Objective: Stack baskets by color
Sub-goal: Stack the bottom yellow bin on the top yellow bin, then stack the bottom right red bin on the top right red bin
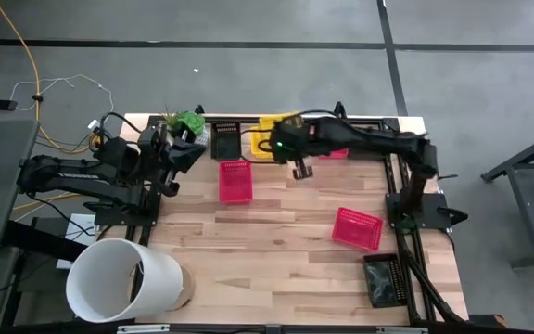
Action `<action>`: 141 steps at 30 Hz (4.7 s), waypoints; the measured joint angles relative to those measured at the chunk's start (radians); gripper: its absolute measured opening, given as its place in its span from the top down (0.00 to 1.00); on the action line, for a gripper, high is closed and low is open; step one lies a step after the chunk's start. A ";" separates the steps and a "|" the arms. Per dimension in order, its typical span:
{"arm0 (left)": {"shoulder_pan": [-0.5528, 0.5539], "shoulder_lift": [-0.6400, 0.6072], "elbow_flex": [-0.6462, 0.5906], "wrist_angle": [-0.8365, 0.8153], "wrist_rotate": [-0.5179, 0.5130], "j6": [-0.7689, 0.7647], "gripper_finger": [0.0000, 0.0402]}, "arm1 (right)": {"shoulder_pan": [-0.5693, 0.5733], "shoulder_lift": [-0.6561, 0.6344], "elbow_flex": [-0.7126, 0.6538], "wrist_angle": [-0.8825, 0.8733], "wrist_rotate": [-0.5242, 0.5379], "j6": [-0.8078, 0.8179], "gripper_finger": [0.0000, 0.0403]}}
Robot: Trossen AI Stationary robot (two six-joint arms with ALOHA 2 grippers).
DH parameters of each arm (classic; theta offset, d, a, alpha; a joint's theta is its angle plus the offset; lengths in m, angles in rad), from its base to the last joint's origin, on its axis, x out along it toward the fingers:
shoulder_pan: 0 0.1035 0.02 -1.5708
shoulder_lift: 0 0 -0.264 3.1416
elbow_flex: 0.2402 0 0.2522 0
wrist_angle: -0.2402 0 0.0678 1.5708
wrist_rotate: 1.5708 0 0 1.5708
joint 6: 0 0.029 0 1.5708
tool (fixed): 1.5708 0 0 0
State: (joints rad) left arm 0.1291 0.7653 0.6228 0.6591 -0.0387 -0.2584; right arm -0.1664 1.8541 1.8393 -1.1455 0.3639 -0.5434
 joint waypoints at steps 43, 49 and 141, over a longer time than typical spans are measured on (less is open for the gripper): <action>0.000 -0.001 0.000 -0.012 -0.078 0.000 1.00 | -0.120 0.305 0.007 0.108 -0.031 0.031 0.99; 0.000 -0.001 0.000 -0.012 -0.078 0.000 1.00 | -0.119 0.305 0.007 0.110 -0.031 0.051 0.84; 0.001 -0.001 0.000 -0.251 -0.078 0.052 1.00 | 0.314 -0.969 -1.360 0.210 -0.400 1.348 0.53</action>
State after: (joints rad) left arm 0.1303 0.7647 0.6231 0.4076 -0.1165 -0.2062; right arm 0.1478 0.8848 0.4791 -0.9358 -0.0365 0.8048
